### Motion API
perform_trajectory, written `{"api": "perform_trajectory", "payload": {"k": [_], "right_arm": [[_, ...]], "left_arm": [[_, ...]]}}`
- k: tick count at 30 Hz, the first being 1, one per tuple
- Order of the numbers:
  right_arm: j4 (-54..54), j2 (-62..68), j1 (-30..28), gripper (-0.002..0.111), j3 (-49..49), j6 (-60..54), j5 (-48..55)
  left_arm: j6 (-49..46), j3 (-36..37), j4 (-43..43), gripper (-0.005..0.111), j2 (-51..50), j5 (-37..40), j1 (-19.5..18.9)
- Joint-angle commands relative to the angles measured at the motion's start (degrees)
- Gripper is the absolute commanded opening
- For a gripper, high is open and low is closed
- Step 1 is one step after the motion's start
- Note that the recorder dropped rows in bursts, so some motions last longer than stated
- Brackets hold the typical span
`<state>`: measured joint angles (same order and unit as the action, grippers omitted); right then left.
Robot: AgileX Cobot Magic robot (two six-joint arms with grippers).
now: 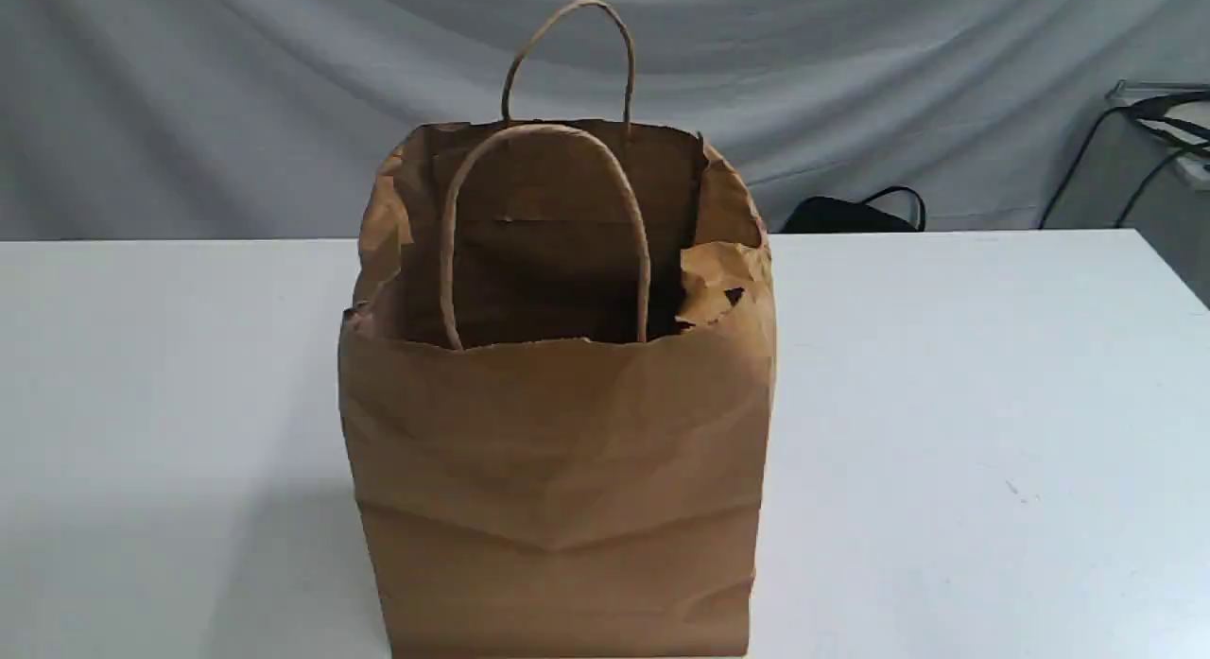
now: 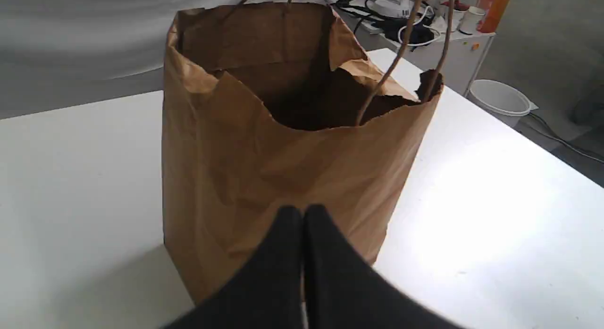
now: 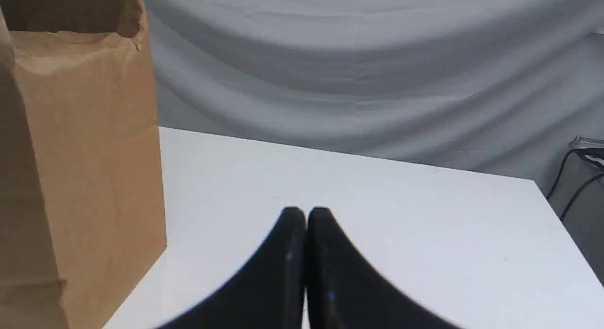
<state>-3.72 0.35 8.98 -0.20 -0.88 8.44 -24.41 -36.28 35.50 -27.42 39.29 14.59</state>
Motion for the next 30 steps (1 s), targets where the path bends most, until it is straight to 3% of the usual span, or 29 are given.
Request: {"api": "perform_trajectory", "payload": {"k": [1,22,25,30], "right_arm": [[0.3,-0.4,-0.4,0.0,0.2,0.0,-0.7],[0.3,-0.4,-0.4,0.0,0.2,0.3,-0.7],[0.3,-0.4,-0.4,0.0,0.2,0.3,-0.7],[0.3,-0.4,-0.4,0.0,0.2,0.3,-0.7]], "left_arm": [[0.2,0.3,-0.1,0.0,0.1,-0.1,0.2],[0.1,0.3,-0.1,0.0,3.1,-0.2,0.2],[-3.4,0.6,-3.3,0.0,7.0,-3.9,-1.0],[-5.9,5.6,-3.3,0.0,12.4,-20.2,-5.8]]}}
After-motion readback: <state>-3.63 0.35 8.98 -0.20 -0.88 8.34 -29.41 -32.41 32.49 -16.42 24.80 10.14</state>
